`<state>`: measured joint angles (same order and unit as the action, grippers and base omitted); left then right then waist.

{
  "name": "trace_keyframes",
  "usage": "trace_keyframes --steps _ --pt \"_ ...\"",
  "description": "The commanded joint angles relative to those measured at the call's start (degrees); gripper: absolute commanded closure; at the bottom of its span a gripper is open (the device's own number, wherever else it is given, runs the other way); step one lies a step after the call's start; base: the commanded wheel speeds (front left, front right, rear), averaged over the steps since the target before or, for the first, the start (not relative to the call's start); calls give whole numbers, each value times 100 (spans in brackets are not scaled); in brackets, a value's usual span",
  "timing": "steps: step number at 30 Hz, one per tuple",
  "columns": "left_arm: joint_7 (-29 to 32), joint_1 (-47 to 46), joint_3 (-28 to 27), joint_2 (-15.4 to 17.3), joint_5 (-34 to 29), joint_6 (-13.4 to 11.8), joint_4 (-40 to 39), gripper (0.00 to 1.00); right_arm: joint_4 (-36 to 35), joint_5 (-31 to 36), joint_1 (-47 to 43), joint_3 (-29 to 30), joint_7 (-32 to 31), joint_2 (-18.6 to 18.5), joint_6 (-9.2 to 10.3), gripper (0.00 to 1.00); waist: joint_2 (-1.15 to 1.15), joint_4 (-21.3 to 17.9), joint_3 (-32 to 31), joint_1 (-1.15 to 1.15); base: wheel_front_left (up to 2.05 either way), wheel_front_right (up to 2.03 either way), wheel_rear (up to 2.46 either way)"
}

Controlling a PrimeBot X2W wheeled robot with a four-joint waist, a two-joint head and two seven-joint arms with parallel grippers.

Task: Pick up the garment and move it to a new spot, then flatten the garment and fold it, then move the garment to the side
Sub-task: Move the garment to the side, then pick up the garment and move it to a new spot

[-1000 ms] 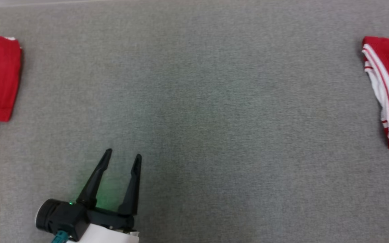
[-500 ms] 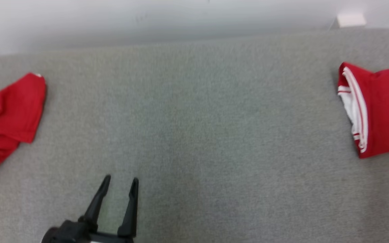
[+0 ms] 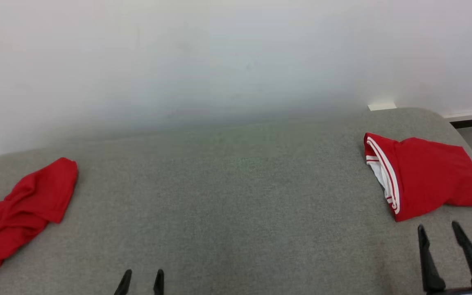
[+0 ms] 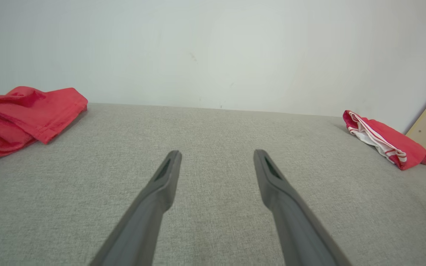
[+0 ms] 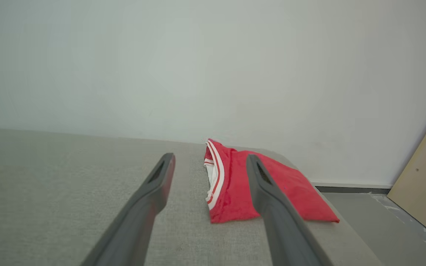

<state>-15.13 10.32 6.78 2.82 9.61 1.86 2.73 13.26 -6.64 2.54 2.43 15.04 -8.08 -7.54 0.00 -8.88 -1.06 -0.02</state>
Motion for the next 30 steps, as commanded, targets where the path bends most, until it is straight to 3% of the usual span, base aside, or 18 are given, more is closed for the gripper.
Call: trace_keyframes --steps 1,9,30 --pt "0 81 -16 18 32 -19 23 0 -23 4 -110 -4 15 11 12 0 0 -26 -76 2 0 0 0" --pt "0 224 -143 17 -66 -225 211 0 -387 -65 -907 -186 16 360 11 0 0 44 -208 2 0 0 0" --pt "0 249 -103 17 7 -225 284 0 -229 -63 -920 -239 17 419 11 0 0 267 -326 2 0 0 0"
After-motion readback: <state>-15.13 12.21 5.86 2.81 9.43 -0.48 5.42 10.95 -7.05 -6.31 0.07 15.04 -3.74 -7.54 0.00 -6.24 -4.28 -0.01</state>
